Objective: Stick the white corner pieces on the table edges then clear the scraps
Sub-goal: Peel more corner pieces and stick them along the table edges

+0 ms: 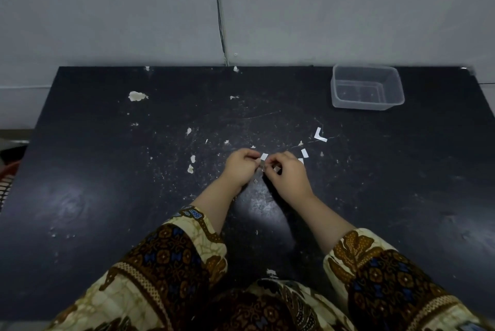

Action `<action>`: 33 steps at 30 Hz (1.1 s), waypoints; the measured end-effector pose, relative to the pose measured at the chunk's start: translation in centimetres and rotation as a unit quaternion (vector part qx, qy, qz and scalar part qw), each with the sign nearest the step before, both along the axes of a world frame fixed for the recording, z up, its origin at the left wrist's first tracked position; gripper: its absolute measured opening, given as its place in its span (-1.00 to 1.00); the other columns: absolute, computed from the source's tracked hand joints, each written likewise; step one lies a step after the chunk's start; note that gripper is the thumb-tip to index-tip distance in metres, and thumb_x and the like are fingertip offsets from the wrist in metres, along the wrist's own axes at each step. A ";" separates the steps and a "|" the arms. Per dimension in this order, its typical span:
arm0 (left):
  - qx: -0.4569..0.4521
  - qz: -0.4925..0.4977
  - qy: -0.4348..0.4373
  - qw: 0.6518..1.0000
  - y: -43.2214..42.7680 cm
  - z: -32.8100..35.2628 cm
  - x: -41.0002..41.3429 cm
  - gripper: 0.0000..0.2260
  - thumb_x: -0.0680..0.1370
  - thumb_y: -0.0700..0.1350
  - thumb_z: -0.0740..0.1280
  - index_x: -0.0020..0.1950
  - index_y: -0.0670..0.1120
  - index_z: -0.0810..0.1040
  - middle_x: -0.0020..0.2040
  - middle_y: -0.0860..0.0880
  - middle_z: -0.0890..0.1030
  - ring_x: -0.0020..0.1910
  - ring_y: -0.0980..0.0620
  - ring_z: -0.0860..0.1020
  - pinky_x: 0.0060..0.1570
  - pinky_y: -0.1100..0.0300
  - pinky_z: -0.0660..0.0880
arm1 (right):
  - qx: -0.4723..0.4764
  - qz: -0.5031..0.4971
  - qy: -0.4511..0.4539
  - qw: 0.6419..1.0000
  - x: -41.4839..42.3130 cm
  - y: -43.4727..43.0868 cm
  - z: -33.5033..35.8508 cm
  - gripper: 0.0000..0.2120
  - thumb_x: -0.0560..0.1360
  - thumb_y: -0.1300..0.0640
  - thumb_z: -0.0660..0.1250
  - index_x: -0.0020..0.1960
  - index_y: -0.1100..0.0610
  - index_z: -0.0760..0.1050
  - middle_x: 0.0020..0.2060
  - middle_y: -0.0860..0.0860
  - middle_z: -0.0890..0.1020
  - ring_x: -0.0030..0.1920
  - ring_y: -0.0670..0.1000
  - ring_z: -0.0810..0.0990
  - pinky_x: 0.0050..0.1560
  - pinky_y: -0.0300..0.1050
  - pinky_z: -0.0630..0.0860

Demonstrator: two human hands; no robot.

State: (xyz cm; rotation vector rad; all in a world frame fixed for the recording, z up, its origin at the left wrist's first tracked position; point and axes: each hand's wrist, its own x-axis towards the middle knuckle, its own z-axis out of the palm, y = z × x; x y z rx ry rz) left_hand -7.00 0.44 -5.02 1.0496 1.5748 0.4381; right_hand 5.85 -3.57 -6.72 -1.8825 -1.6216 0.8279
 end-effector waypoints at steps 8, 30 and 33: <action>-0.089 0.112 -0.138 0.980 0.3 0.8 -0.6 -0.92 0.59 -0.20 0.27 0.02 -0.18 0.53 -0.27 -0.09 0.58 -0.47 0.14 0.53 -0.47 0.34 0.44 | 0.043 0.007 0.050 0.998 -0.3 0.4 0.8 -0.90 0.40 0.26 0.44 -0.09 0.15 0.67 -0.18 -0.03 0.59 -0.29 -0.23 0.49 -0.16 -0.50 0.40; -0.078 0.122 -0.198 0.969 1.1 1.9 -1.0 -0.97 0.57 -0.20 0.30 -0.06 -0.14 0.51 -0.06 -0.14 0.67 -0.05 -0.06 0.65 0.07 0.07 0.56 | -0.062 -0.088 0.092 0.990 0.5 3.0 2.3 -0.76 0.54 0.11 0.30 0.18 0.00 0.62 0.03 0.03 0.67 0.07 -0.03 0.60 0.12 -0.27 0.42; -0.075 0.113 -0.194 0.972 1.1 2.0 -1.0 -0.95 0.57 -0.21 0.30 -0.08 -0.13 0.52 -0.10 -0.12 0.66 -0.11 -0.02 0.65 0.05 0.07 0.57 | -0.024 -0.069 0.106 0.992 -0.2 3.2 2.7 -0.75 0.48 0.08 0.40 0.15 -0.07 0.62 -0.09 0.01 0.58 -0.17 -0.16 0.52 -0.07 -0.41 0.40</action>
